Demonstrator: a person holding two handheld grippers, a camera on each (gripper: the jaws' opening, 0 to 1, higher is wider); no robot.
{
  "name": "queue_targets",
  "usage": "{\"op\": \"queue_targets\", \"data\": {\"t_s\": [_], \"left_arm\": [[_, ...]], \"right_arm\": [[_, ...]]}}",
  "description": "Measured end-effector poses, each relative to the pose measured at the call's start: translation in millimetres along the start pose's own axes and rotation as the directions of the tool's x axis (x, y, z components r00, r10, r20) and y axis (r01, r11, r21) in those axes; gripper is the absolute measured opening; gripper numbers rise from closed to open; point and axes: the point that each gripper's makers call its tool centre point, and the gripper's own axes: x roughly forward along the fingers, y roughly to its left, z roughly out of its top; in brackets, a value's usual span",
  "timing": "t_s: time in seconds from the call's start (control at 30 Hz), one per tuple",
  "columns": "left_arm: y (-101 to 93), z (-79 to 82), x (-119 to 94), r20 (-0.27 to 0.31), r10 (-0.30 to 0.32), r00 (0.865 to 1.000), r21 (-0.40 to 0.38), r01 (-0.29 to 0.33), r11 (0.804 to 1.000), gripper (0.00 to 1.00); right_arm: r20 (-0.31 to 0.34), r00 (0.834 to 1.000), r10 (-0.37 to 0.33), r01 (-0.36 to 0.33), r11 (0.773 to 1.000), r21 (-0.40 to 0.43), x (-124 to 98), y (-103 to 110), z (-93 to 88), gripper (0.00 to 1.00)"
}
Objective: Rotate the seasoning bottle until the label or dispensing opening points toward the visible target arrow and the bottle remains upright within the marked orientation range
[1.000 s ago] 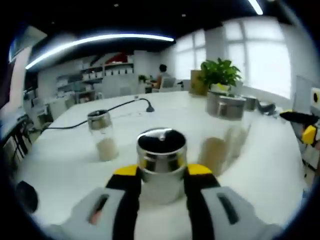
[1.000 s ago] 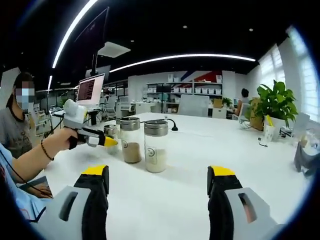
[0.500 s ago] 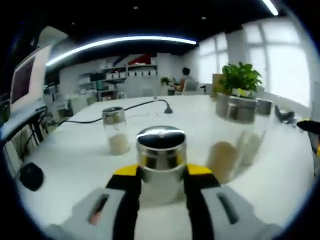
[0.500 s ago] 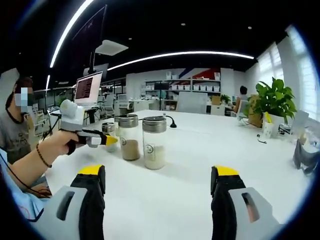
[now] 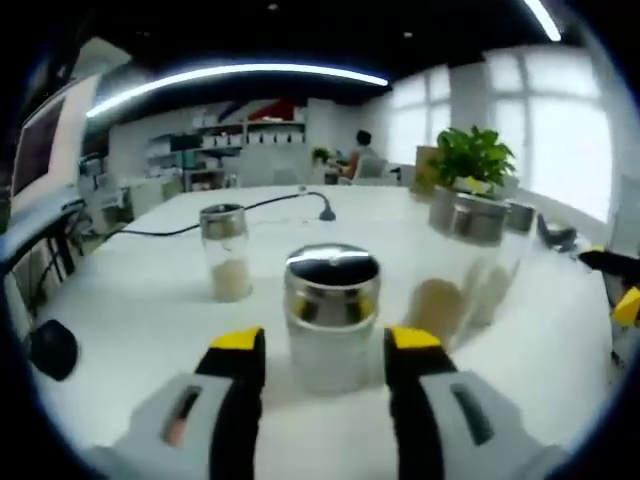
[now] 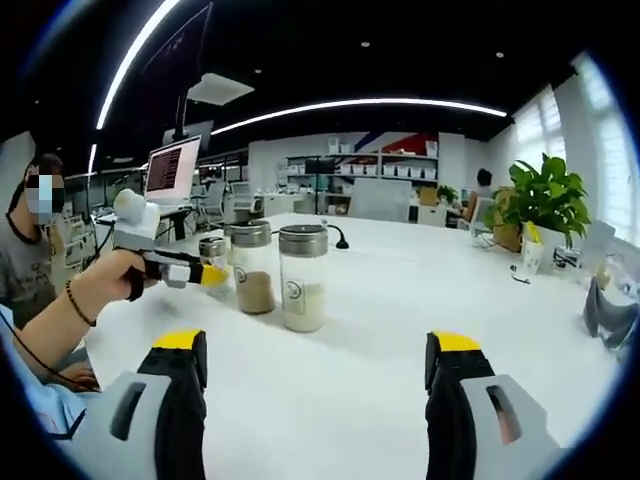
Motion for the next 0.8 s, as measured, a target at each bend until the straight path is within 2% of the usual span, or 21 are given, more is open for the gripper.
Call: {"op": "queue_targets", "data": {"t_s": [0.07, 0.13, 0.2, 0.27, 0.3, 0.37, 0.4, 0.43, 0.47, 0.5, 0.53, 0.57, 0.6, 0.63, 0.67, 0.7, 0.73, 0.8], "left_arm": [[6.0, 1.9, -11.1, 0.021, 0.010, 1.000, 0.022, -0.010, 1.000, 0.51], [14.5, 2.4, -15.4, 0.016, 0.010, 1.000, 0.066, -0.011, 0.998, 0.56], [19.1, 4.8, -16.0, 0.021, -0.018, 1.000, 0.114, 0.015, 0.993, 0.60], [19.1, 7.1, -12.2, 0.009, -0.094, 0.996, 0.140, 0.091, 0.986, 0.62], [17.1, 9.0, -12.2, 0.004, -0.146, 0.989, 0.174, 0.143, 0.974, 0.59], [15.6, 13.6, -13.4, 0.008, -0.212, 0.977, 0.233, 0.204, 0.951, 0.57], [12.3, 15.2, -14.6, 0.006, -0.253, 0.967, 0.270, 0.242, 0.932, 0.57], [7.6, 15.5, -15.2, -0.003, -0.306, 0.952, 0.288, 0.294, 0.912, 0.59], [2.6, 16.2, -15.4, -0.006, -0.363, 0.932, 0.288, 0.349, 0.892, 0.61], [-2.9, 16.4, -15.4, -0.013, -0.425, 0.905, 0.284, 0.411, 0.866, 0.63], [-4.5, 16.8, -13.6, -0.022, -0.463, 0.886, 0.297, 0.448, 0.843, 0.65], [-2.4, 22.1, -9.3, -0.004, -0.470, 0.883, 0.360, 0.439, 0.823, 0.66], [1.7, 21.2, -6.0, -0.026, -0.458, 0.888, 0.426, 0.424, 0.799, 0.65], [4.5, 17.1, -3.2, -0.066, -0.445, 0.893, 0.455, 0.424, 0.783, 0.63], [2.0, 15.7, -0.9, -0.081, -0.461, 0.884, 0.459, 0.443, 0.770, 0.63], [-2.8, 14.3, -0.9, -0.096, -0.497, 0.863, 0.461, 0.481, 0.746, 0.64], [-8.1, 12.0, -1.1, -0.114, -0.544, 0.831, 0.420, 0.537, 0.732, 0.66], [-11.3, 12.2, -0.4, -0.124, -0.589, 0.799, 0.404, 0.582, 0.705, 0.67]], "right_arm": [[0.004, 1.000, -0.001, 0.001, 1.000, 0.006, -0.1, 0.2, -0.6, 0.93], [0.015, 1.000, 0.006, -0.007, 1.000, 0.012, -1.5, 1.9, 1.1, 0.93], [0.043, 0.999, 0.007, -0.008, 1.000, 0.011, -4.8, 3.3, 6.8, 0.94], [0.056, 0.998, 0.004, -0.005, 1.000, 0.003, -8.0, 3.9, 11.3, 0.95], [0.055, 0.998, 0.007, -0.007, 1.000, -0.004, -9.3, 4.3, 12.2, 0.95], [0.062, 0.998, 0.009, -0.008, 1.000, -0.019, -10.2, 4.0, 14.8, 0.94], [0.070, 0.998, 0.009, -0.008, 1.000, -0.022, -10.3, 3.9, 16.3, 0.94], [0.076, 0.997, 0.012, -0.010, 1.000, -0.022, -10.2, 4.3, 17.3, 0.94], [0.078, 0.997, 0.017, -0.016, 1.000, -0.019, -9.9, 4.9, 18.7, 0.94], [0.077, 0.997, 0.024, -0.022, 1.000, -0.016, -9.6, 5.9, 19.4, 0.94], [0.076, 0.997, 0.027, -0.026, 1.000, -0.014, -9.5, 7.0, 19.0, 0.94], [0.074, 0.997, 0.030, -0.029, 0.999, -0.013, -9.3, 8.0, 18.3, 0.94], [0.066, 0.997, 0.037, -0.036, 0.999, -0.018, -8.7, 8.9, 17.0, 0.94], [0.051, 0.998, 0.046, -0.044, 0.998, -0.035, -8.6, 10.3, 15.2, 0.95], [0.049, 0.998, 0.041, -0.039, 0.998, -0.041, -8.6, 10.9, 15.3, 0.95], [0.052, 0.998, 0.034, -0.031, 0.999, -0.045, -8.9, 10.0, 16.1, 0.96], [0.057, 0.998, 0.030, -0.027, 0.998, -0.049, -8.9, 8.8, 17.3, 0.96], [0.065, 0.997, 0.037, -0.034, 0.998, -0.054, -8.8, 8.8, 19.5, 0.96]]}}
